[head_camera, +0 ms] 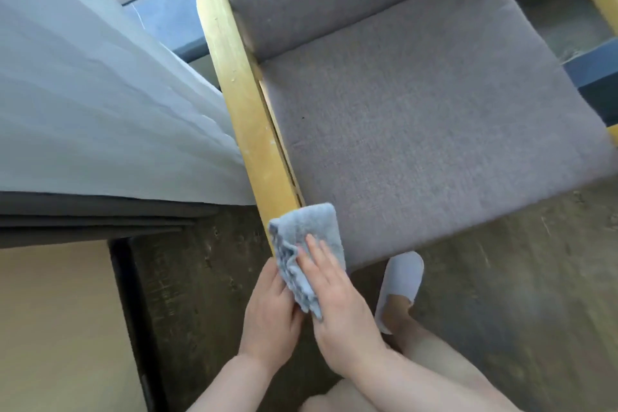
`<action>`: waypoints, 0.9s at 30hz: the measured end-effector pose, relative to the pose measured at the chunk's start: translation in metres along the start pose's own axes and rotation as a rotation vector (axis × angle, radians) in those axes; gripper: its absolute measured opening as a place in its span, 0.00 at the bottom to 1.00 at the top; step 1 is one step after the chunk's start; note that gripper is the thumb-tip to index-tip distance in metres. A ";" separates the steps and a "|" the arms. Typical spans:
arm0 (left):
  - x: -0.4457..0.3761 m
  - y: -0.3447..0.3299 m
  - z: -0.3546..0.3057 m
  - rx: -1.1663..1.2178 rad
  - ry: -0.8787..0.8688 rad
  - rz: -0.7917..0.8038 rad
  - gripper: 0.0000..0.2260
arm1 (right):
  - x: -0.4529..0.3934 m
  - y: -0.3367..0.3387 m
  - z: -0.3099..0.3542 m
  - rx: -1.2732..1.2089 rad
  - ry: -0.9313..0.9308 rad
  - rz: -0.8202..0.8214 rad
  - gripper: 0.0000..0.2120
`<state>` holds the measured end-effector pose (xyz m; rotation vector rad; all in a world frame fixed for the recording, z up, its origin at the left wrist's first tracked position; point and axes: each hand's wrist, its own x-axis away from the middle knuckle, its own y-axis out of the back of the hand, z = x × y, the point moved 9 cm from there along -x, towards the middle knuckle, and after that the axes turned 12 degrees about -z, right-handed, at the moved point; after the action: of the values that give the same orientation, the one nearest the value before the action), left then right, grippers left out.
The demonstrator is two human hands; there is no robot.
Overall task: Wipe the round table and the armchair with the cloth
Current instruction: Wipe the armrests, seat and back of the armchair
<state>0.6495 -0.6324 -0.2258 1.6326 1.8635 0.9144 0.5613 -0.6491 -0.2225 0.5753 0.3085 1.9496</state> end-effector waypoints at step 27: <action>-0.112 0.034 0.039 -0.252 -0.768 0.579 0.26 | -0.023 -0.110 0.044 0.330 -0.536 -0.474 0.25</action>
<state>0.7184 -0.7342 -0.2330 2.0032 0.7485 0.5582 0.6782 -0.6238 -0.2413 1.1017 0.3836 1.2388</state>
